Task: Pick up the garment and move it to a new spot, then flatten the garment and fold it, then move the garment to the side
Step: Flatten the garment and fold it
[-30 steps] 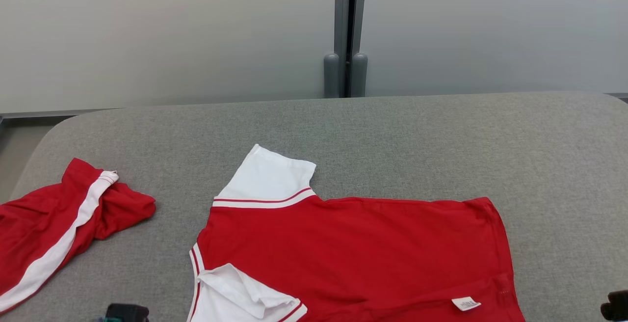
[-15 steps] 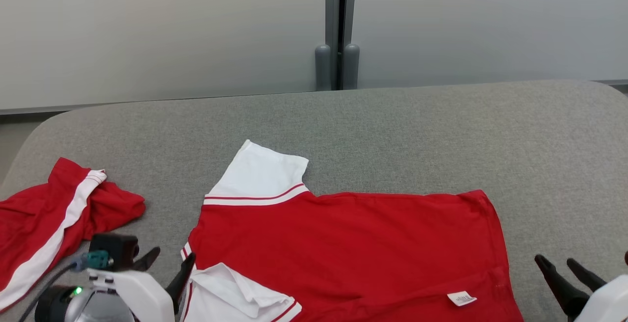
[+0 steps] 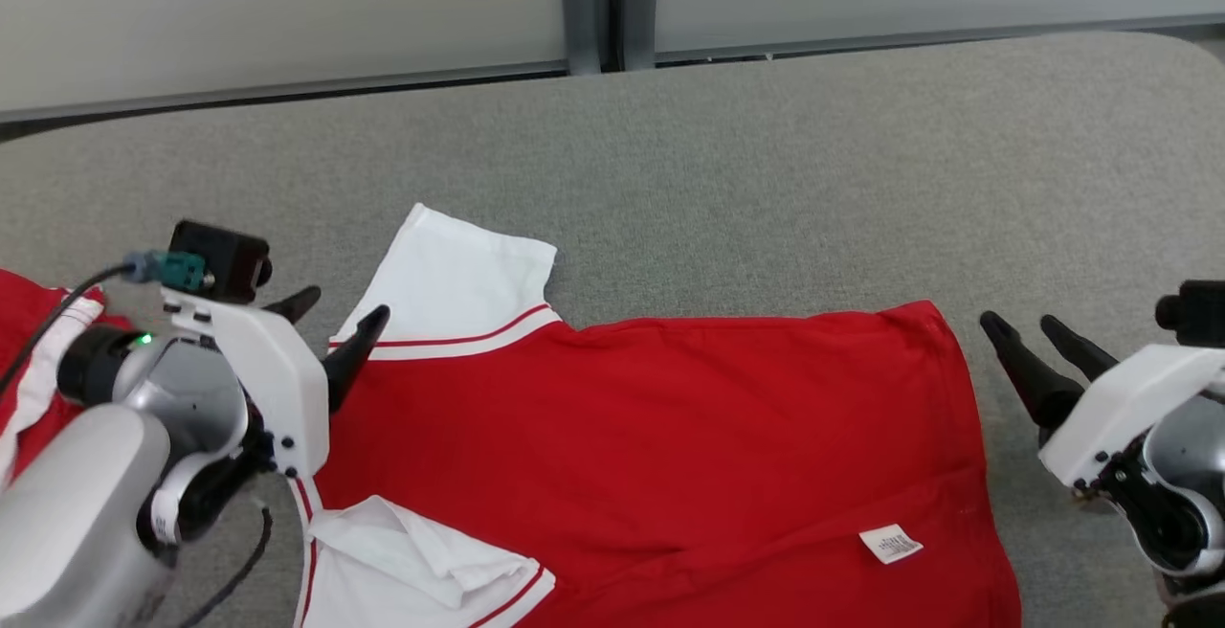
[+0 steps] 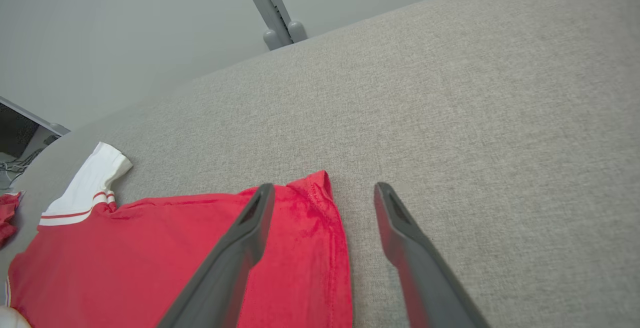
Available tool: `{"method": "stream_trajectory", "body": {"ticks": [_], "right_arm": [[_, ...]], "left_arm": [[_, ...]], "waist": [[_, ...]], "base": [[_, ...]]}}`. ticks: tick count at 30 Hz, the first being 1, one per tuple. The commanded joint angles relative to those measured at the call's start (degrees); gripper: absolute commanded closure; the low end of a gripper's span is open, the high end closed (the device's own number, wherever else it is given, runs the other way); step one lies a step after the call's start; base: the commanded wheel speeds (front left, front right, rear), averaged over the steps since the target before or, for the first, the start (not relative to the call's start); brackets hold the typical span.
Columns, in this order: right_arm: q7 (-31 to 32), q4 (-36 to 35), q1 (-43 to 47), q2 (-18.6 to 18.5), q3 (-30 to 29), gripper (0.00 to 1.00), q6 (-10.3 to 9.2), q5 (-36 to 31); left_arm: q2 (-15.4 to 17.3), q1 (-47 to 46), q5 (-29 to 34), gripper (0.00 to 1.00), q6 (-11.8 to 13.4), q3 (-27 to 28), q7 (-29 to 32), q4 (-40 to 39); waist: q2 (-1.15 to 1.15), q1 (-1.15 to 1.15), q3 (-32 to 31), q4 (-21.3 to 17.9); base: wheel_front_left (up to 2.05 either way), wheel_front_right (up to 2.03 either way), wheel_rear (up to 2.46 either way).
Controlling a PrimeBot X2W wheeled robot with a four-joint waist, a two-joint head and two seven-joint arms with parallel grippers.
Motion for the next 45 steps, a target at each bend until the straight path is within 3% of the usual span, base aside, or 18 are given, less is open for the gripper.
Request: {"method": "stream_trajectory", "body": {"ticks": [1, 13, 21, 28, 29, 30, 31, 32, 33, 45], "right_arm": [[-0.1, 1.4, -2.7, -0.6, 1.5, 0.00, 0.05, 0.8], [-0.9, 8.5, -14.9, -1.6, 14.2, 0.00, 0.05, 5.5], [-3.1, 10.3, -21.5, -1.2, 22.5, 0.00, 0.05, 8.9], [-5.2, 12.2, -23.4, -1.6, 26.4, 0.00, 0.05, 11.7], [-5.3, 12.5, -23.5, -1.7, 27.2, 0.00, 0.05, 12.2], [-5.6, 12.7, -23.6, -1.9, 27.8, 0.09, 0.05, 12.6], [-6.0, 12.9, -23.7, -2.2, 28.3, 0.27, 0.05, 13.0], [-6.3, 13.1, -23.8, -2.5, 28.9, 0.68, 0.05, 13.4], [-6.8, 13.1, -24.0, -2.8, 29.3, 1.00, 0.05, 13.7], [-13.7, 17.4, -22.3, -5.4, 30.5, 1.00, 0.04, 17.2]], "left_arm": [[-0.3, -3.4, -0.3, 0.00, -1.4, -0.1, 1.1, 1.9], [-2.3, -20.9, -1.0, 0.00, -9.0, -2.9, 9.4, 16.8], [-2.1, -29.2, -1.1, 0.00, -10.4, -4.8, 13.4, 25.3], [-2.3, -30.4, -1.6, 0.00, -10.7, -6.1, 14.4, 29.8], [-2.4, -30.4, -1.9, 0.10, -10.8, -6.4, 14.6, 30.4], [-2.5, -30.5, -1.9, 0.57, -10.9, -6.7, 14.7, 30.9], [-2.6, -30.5, -2.1, 1.00, -10.8, -7.1, 14.8, 31.2], [-2.7, -30.5, -2.3, 1.00, -10.9, -7.3, 14.7, 31.4], [-2.8, -30.5, -2.6, 1.00, -10.9, -7.5, 14.7, 31.6], [-3.7, -28.5, -7.1, 1.00, -10.9, -9.5, 7.9, 30.6]], "waist": [[0.00, 0.00, 3.4, -1.5], [0.00, 0.00, 10.8, -5.5], [0.00, 0.00, 16.3, -9.2], [0.00, 0.00, 17.1, -10.1], [0.00, 0.00, 17.0, -10.0], [0.00, 0.00, 16.9, -9.9], [0.00, 0.00, 16.7, -9.8], [0.00, 0.00, 16.5, -9.6], [0.00, 0.00, 16.2, -9.4], [0.00, 0.00, 8.2, -5.4]], "base": [[0.00, 0.00, 0.00], [0.00, 0.00, 0.00], [0.00, 0.00, 0.00], [0.00, 0.00, 0.00], [0.00, 0.00, 0.00], [0.00, 0.00, 0.00], [0.00, 0.00, 0.00], [0.00, 0.00, 0.00], [0.00, 0.00, 0.00], [0.00, 0.00, 0.00]]}}
